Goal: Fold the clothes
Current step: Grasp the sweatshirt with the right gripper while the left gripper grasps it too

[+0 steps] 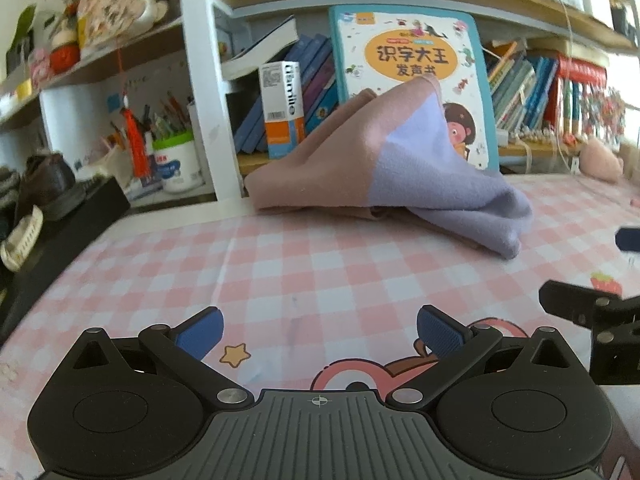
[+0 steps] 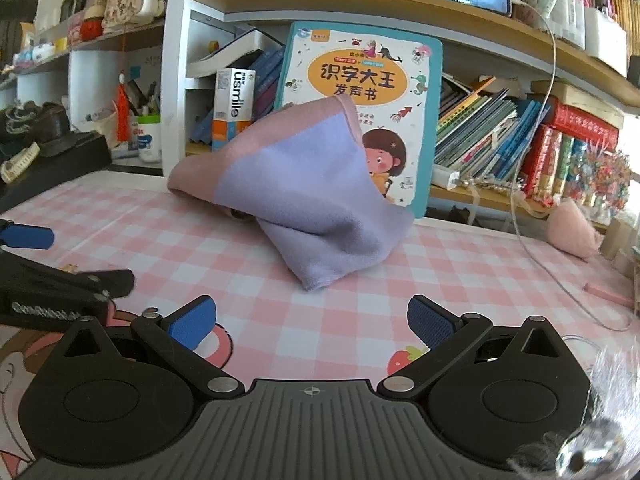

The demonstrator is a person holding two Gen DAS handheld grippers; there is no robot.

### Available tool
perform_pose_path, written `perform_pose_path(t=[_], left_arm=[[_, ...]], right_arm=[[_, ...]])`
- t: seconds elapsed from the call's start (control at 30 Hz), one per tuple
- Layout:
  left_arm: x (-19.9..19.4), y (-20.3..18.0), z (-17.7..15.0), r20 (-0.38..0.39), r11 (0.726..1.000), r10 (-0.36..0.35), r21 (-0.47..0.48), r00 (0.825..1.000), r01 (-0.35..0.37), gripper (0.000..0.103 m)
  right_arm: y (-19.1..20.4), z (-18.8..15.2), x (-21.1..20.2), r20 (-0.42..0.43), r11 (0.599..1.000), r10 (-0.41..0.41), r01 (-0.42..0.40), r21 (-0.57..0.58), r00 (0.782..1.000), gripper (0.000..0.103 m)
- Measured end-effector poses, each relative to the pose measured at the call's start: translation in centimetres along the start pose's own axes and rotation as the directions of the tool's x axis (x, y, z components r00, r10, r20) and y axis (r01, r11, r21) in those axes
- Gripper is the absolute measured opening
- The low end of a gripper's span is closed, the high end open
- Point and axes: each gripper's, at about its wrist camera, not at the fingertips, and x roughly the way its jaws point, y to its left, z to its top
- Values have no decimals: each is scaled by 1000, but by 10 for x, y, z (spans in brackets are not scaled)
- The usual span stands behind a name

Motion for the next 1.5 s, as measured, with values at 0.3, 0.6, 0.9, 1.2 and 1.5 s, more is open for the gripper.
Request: perform_pose_path(t=[0.3, 0.6, 0.9, 1.2, 1.5], left_arm=[[-1, -4, -1, -3, 1000, -4, 27, 1000, 4, 103], [4, -3, 0, -36, 1000, -8, 17, 999, 8, 103], [-5, -5, -1, 15, 999, 26, 19, 1000, -26, 103], [-5, -29, 0, 19, 985, 91, 147, 996, -93, 103], [-17, -31, 1, 67, 987, 79, 138, 995, -87, 103]], right_arm=[[-32, 19, 8, -59, 988, 133, -127, 91, 989, 100], [-81, 49, 64, -173, 936, 207, -144, 321, 963, 100], [-112, 43, 105, -123, 801, 314, -192, 567, 942, 85], [-109, 38, 113, -153, 818, 292, -164, 551, 944, 20], [-117, 40, 82, 40, 644, 516, -419, 640, 856, 8]])
